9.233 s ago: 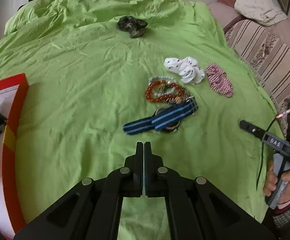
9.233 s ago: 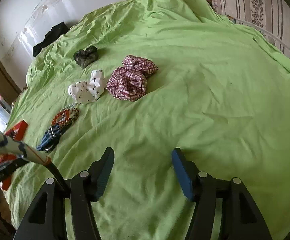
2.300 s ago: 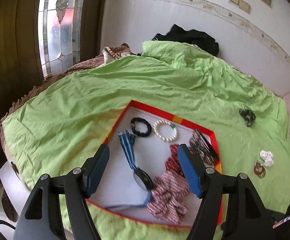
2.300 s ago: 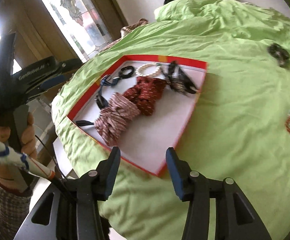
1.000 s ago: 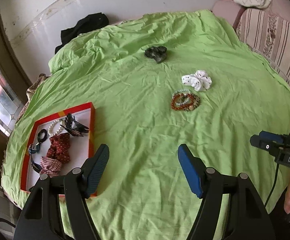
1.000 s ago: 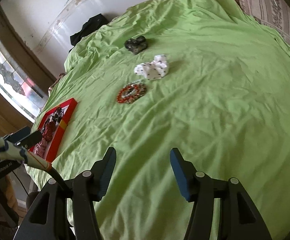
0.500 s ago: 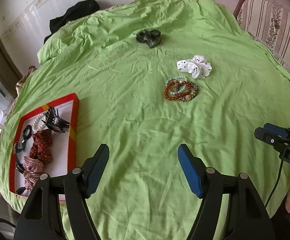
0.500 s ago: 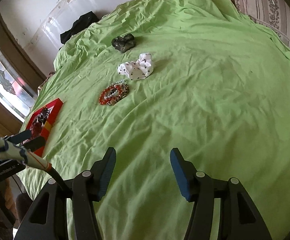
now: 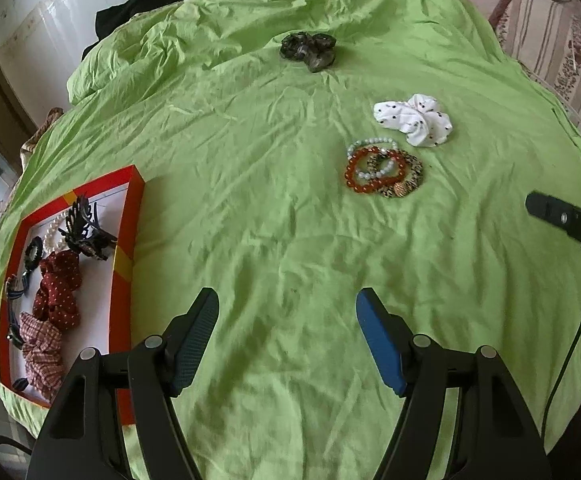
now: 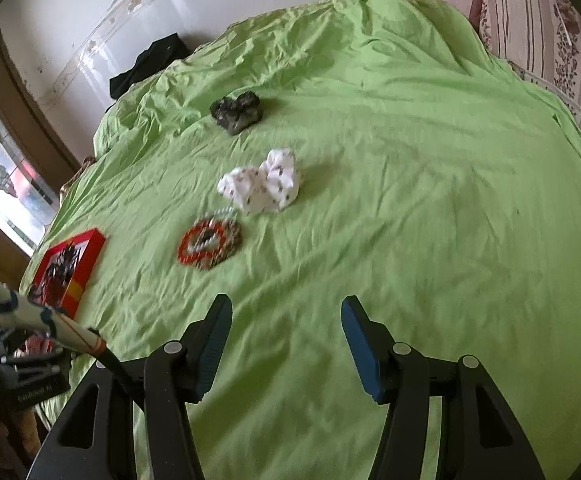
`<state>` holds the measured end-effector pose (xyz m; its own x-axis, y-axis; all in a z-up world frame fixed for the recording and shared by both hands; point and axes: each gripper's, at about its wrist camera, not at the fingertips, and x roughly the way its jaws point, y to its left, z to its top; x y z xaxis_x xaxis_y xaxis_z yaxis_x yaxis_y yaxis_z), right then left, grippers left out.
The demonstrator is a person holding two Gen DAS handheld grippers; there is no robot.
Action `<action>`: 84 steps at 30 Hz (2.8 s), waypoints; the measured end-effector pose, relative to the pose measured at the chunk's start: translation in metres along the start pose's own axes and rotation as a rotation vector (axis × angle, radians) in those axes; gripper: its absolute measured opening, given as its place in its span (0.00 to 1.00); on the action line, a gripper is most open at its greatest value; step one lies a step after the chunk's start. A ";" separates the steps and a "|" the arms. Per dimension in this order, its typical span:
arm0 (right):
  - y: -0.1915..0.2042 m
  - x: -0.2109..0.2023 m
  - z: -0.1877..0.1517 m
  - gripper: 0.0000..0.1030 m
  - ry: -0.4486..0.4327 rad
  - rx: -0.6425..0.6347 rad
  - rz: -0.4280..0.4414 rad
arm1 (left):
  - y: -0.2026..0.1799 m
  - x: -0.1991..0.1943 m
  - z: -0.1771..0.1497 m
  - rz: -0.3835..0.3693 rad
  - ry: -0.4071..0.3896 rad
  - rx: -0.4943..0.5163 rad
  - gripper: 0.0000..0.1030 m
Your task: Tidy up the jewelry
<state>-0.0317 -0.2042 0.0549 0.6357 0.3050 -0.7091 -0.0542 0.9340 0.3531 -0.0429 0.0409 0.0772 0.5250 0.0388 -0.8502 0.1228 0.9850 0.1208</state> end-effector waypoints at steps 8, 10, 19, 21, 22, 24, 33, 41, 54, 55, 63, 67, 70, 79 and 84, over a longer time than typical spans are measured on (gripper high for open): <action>-0.015 0.026 0.045 0.59 -0.064 0.040 -0.015 | 0.009 0.017 0.016 -0.041 -0.040 -0.074 0.68; -0.016 0.036 0.053 0.59 -0.072 0.036 -0.011 | 0.010 0.020 0.021 -0.059 -0.054 -0.090 0.68; -0.012 0.095 0.080 0.55 -0.041 0.033 0.102 | 0.011 0.050 0.050 -0.194 -0.058 -0.138 0.68; -0.013 0.103 0.081 0.39 -0.033 0.041 0.118 | 0.008 0.062 0.059 -0.240 -0.050 -0.147 0.67; -0.014 0.106 0.082 0.29 -0.021 0.046 0.125 | 0.006 0.067 0.063 -0.260 -0.047 -0.149 0.61; -0.017 0.108 0.082 0.16 -0.003 0.051 0.140 | 0.000 0.080 0.073 -0.303 -0.031 -0.148 0.50; -0.016 0.098 0.080 0.03 -0.019 0.028 0.081 | -0.019 0.113 0.086 -0.364 0.048 -0.162 0.08; -0.026 0.080 0.079 0.02 -0.061 0.030 -0.078 | 0.036 0.072 0.049 -0.124 -0.008 -0.188 0.07; 0.024 0.110 0.045 0.31 0.125 -0.044 0.262 | 0.050 0.054 0.023 -0.113 -0.021 -0.187 0.08; 0.028 0.116 0.043 0.31 0.131 -0.069 0.232 | 0.047 0.055 0.022 -0.113 -0.021 -0.176 0.08; 0.028 0.108 0.033 0.06 0.131 -0.116 0.069 | 0.044 0.049 0.021 -0.121 -0.035 -0.165 0.09; 0.007 0.076 0.022 0.06 0.152 -0.071 -0.061 | 0.056 0.031 0.017 -0.152 -0.057 -0.192 0.09; -0.006 0.053 0.010 0.06 0.192 -0.030 -0.088 | 0.068 0.022 0.014 -0.193 -0.063 -0.232 0.10; -0.029 -0.002 -0.058 0.06 0.296 0.132 0.350 | 0.083 0.004 0.006 -0.273 -0.074 -0.298 0.12; -0.042 -0.004 -0.055 0.08 0.235 0.127 0.258 | 0.079 0.007 0.010 -0.265 -0.054 -0.271 0.29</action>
<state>-0.0741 -0.2339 0.0091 0.4189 0.5754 -0.7025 -0.0841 0.7949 0.6009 -0.0208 0.1172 0.0857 0.5494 -0.2250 -0.8047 0.0372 0.9687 -0.2454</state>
